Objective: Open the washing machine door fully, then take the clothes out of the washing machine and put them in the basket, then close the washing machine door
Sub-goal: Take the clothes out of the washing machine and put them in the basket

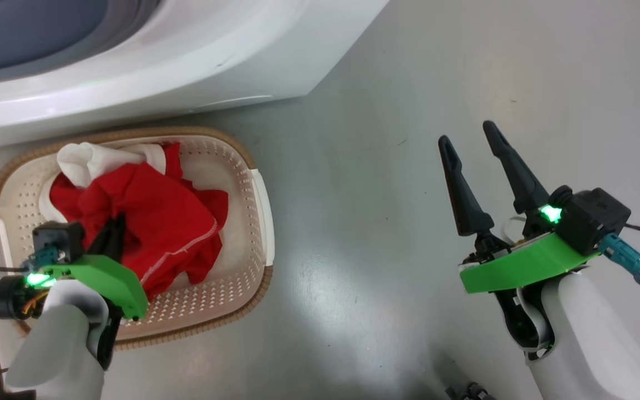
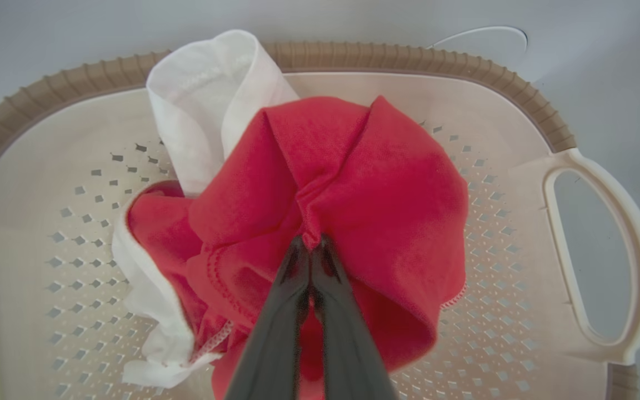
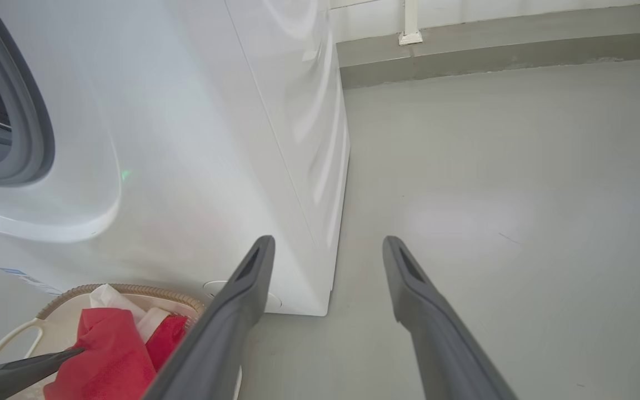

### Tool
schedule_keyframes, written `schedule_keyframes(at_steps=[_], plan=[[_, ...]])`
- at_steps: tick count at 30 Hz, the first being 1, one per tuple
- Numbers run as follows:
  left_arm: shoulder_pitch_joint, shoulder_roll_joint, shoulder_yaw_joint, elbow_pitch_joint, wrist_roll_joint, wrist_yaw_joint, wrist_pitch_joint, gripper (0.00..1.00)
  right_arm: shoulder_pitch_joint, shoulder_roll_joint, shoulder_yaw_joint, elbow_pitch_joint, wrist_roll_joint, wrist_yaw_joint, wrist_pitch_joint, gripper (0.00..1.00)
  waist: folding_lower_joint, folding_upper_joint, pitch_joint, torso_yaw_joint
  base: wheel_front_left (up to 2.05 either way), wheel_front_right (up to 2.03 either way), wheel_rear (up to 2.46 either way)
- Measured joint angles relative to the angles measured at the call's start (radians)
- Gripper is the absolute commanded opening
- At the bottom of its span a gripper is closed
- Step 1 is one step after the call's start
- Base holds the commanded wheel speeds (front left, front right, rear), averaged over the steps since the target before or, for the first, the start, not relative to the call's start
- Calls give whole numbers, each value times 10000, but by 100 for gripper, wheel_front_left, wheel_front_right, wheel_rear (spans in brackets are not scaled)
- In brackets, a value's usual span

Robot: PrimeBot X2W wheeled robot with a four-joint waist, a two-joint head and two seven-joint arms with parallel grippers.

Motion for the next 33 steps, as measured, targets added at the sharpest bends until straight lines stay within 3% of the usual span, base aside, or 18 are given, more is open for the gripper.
schedule_keyframes(at_steps=[2, 5, 7, 8, 9, 20, 33], plan=[[-94, 15, -67, 84, -92, 0, 0, 4, -56, 0, -2, -4, 0, 0, 0, 100, 0, 0, 1, 2, 0, 0, 0], [-180, 25, -104, 81, -203, 0, 0, 29, -56, -2, -8, 6, 0, 0, 0, 100, 0, 0, -48, 19, 0, 0, 0], [-177, 27, -107, 81, -259, 0, 0, 65, -56, 0, -12, 31, 0, 0, 0, 100, 0, 0, -116, 40, 0, 0, 0], [-176, 31, -105, 75, -280, 0, 0, 88, -56, 0, -12, 46, 0, 0, 0, 100, 0, 0, -161, 52, 0, 0, 0], [-174, 29, -104, 67, -320, 0, 0, 100, -56, 0, -17, 59, 0, 0, 0, 100, 0, 0, -210, 65, 0, 0, 0], [323, -15, 33, -508, -430, 0, 0, 100, 10, -2, -151, 370, -12, 0, 0, 100, 0, 0, -983, 249, 0, 0, 0], [1918, -144, 587, -1871, -295, 0, 0, 100, 968, 2, -314, 848, -240, 0, 0, 100, 0, 0, -2713, 524, 0, 0, 0]])
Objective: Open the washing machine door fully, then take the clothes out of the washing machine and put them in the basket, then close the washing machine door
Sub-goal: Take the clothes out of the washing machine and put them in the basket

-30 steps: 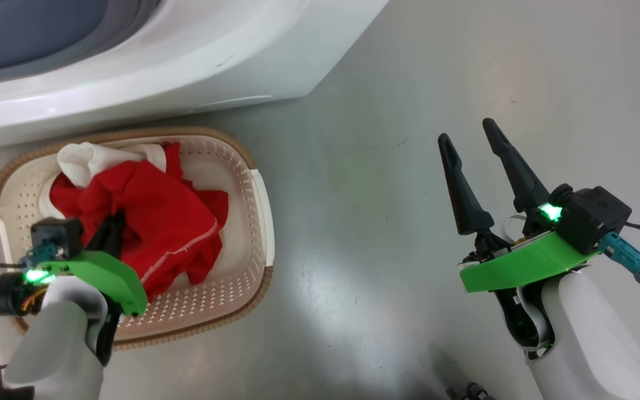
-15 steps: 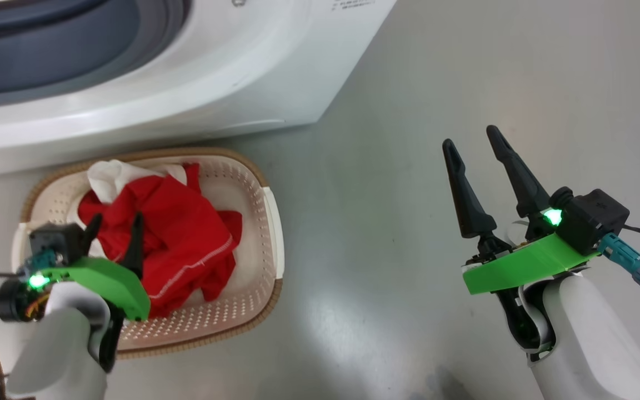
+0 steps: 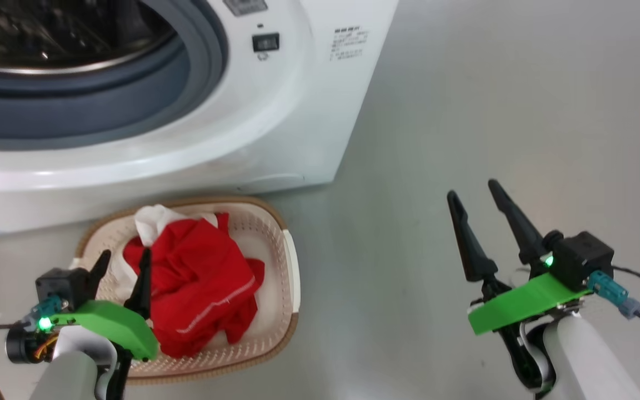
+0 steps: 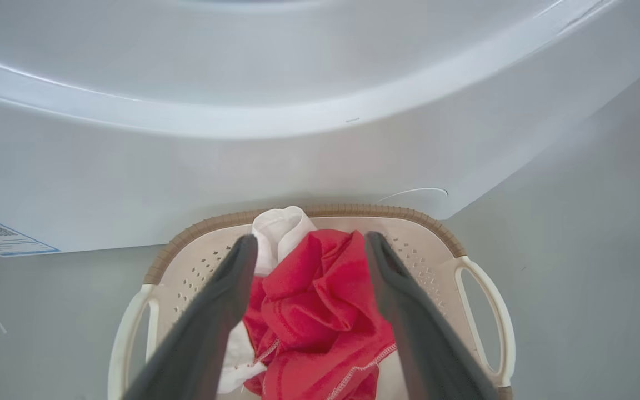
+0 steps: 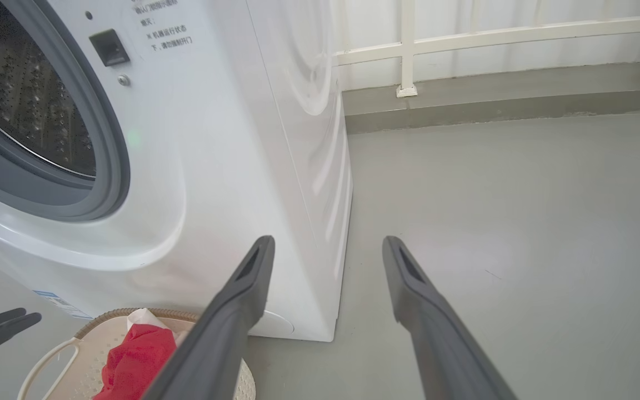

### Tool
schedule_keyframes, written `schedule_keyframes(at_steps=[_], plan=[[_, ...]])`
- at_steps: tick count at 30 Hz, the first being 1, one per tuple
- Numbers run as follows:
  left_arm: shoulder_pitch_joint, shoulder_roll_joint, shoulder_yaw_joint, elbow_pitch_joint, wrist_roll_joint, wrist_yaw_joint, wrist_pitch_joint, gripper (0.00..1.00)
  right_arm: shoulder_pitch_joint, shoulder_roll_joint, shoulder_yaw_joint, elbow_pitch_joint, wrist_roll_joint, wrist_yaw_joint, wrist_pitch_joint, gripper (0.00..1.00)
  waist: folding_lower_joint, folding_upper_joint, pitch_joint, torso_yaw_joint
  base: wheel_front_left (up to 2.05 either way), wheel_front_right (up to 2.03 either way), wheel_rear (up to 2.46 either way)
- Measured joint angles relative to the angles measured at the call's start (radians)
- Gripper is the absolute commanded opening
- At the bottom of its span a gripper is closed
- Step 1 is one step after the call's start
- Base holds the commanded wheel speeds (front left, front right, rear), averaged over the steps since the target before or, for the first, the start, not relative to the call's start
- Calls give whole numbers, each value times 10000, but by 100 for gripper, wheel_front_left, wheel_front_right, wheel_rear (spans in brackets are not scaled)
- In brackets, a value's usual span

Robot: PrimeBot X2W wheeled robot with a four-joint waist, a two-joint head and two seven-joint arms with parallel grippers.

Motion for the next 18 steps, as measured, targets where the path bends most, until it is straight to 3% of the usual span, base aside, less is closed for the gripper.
schedule_keyframes(at_steps=[18], plan=[[1749, -337, 918, -2903, 761, 0, 0, 100, 1174, 2, -224, 242, -105, 0, 2, 100, 0, 0, -2196, 304, 0, 0, 0]])
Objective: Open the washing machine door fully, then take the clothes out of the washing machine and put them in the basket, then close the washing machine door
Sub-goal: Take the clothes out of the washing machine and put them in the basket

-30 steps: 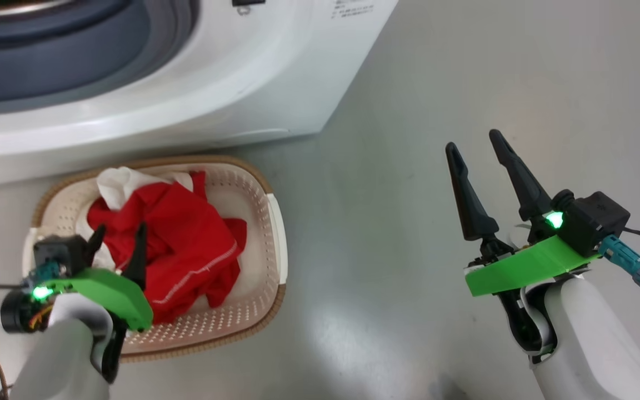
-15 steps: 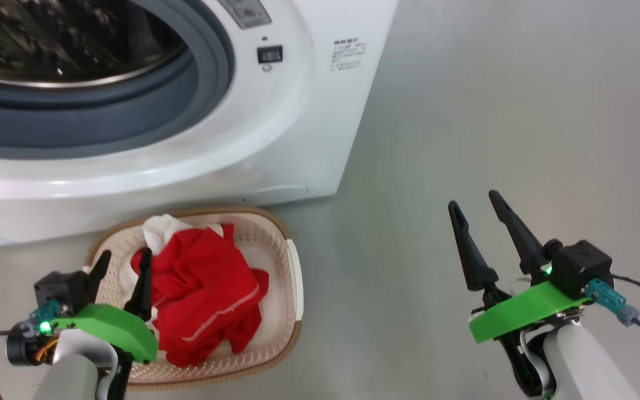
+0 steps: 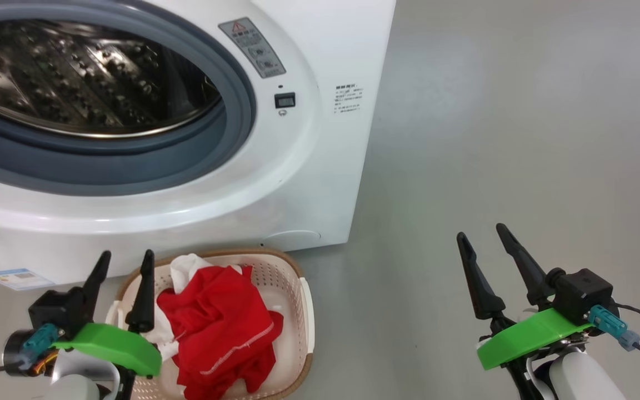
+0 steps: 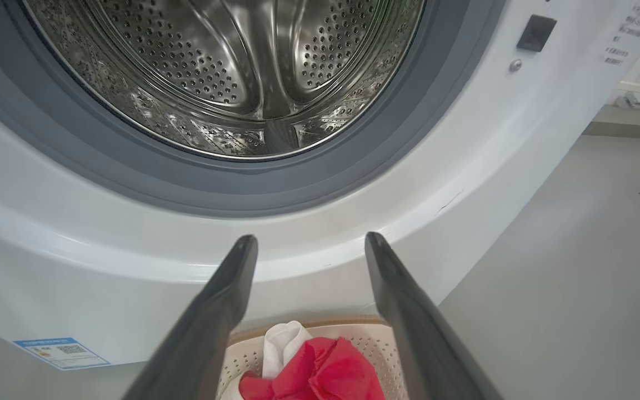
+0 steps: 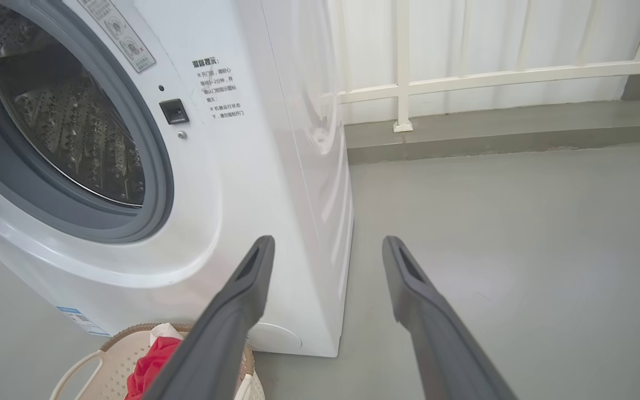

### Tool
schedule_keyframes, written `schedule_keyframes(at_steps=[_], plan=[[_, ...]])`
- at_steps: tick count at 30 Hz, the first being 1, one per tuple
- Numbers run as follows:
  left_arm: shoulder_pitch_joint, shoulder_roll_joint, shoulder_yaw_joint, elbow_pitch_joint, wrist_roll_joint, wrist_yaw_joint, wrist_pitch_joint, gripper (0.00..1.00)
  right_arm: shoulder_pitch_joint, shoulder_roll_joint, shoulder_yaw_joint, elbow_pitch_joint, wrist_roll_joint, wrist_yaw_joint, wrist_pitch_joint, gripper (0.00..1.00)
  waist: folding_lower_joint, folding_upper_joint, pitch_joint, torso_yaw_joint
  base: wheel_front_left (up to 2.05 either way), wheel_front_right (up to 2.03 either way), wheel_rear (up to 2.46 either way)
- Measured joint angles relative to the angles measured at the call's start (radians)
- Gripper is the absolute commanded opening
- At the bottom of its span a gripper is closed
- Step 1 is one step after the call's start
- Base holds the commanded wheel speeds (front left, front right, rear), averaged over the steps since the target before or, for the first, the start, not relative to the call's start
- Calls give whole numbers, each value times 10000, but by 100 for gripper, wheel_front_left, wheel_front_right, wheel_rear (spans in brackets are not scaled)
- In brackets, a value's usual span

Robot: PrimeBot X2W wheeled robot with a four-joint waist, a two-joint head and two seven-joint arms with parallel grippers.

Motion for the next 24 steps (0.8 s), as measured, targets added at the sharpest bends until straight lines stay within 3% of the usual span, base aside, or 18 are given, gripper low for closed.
schedule_keyframes(at_steps=[15, 24], plan=[[936, -176, 466, -2815, 309, 0, -2, 100, 373, -42, -151, -71, -4, 0, 0, 100, 0, 0, -567, 139, 0, 0, 0], [1825, -186, 819, -3710, 531, 0, -2, 100, 793, -63, -382, -192, -4, 0, 0, 100, 0, 0, -845, 180, 0, 0, 0]])
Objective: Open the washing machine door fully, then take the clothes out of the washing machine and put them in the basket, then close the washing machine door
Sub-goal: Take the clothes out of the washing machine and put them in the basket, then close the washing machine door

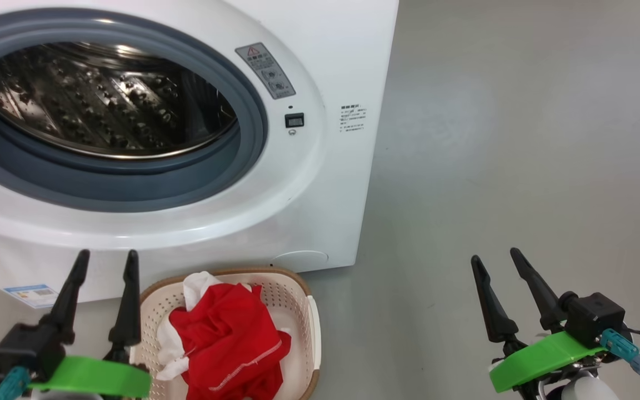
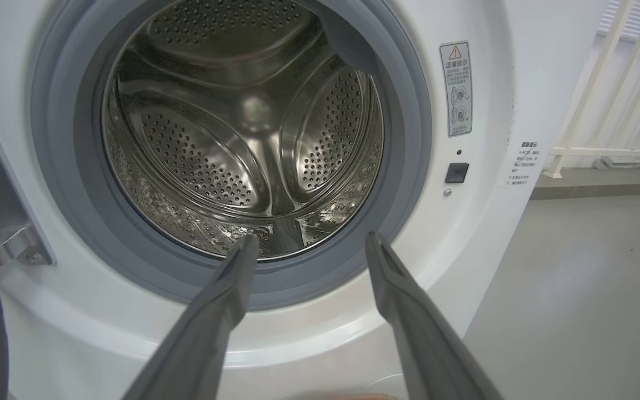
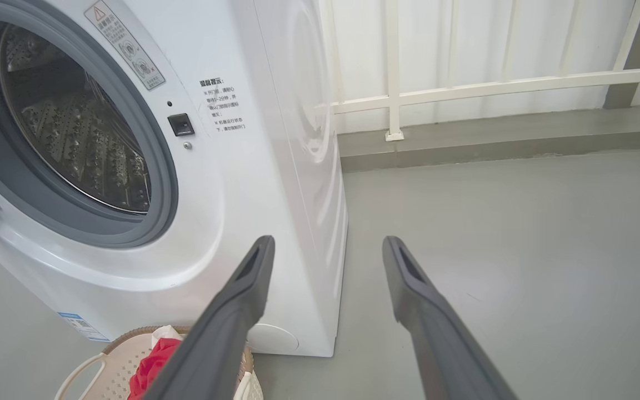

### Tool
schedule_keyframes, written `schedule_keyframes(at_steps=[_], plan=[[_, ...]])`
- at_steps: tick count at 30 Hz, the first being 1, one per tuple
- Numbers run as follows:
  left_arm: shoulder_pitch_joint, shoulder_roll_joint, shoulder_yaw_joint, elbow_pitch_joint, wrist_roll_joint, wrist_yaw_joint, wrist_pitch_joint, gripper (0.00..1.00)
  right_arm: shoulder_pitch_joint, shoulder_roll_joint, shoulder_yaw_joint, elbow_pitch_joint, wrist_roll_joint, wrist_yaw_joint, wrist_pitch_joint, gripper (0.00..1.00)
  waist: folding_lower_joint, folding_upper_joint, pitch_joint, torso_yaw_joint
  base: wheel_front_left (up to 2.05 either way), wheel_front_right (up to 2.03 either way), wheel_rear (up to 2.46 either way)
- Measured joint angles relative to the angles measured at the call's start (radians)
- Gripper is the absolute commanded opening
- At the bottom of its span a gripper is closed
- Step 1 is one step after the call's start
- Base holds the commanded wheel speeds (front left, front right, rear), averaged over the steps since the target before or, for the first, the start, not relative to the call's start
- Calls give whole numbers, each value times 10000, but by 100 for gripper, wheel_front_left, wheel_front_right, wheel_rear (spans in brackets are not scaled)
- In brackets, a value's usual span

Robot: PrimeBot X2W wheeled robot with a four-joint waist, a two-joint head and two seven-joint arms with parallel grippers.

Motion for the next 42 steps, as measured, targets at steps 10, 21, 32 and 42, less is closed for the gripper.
schedule_keyframes(at_steps=[10, 21, 32, 42], plan=[[1201, -146, 541, -491, 19, 0, 0, 100, 357, -46, -61, -111, 0, 0, 0, 100, 0, 0, -395, -15, 0, 0, 0], [2371, -428, 897, -1007, 17, 0, 0, 100, 444, -150, -96, -151, 2, 0, 0, 100, 0, 0, -655, -115, 0, 0, 0], [2595, -602, 995, -1012, 15, 0, 0, 100, 663, -217, -134, -157, 6, 0, 0, 100, 0, 0, -771, -123, 0, 0, 0], [2602, -639, 1014, -997, 17, 0, 0, 100, 812, -265, -132, -161, 6, 0, 0, 100, 0, 0, -893, -71, 0, 0, 0]])
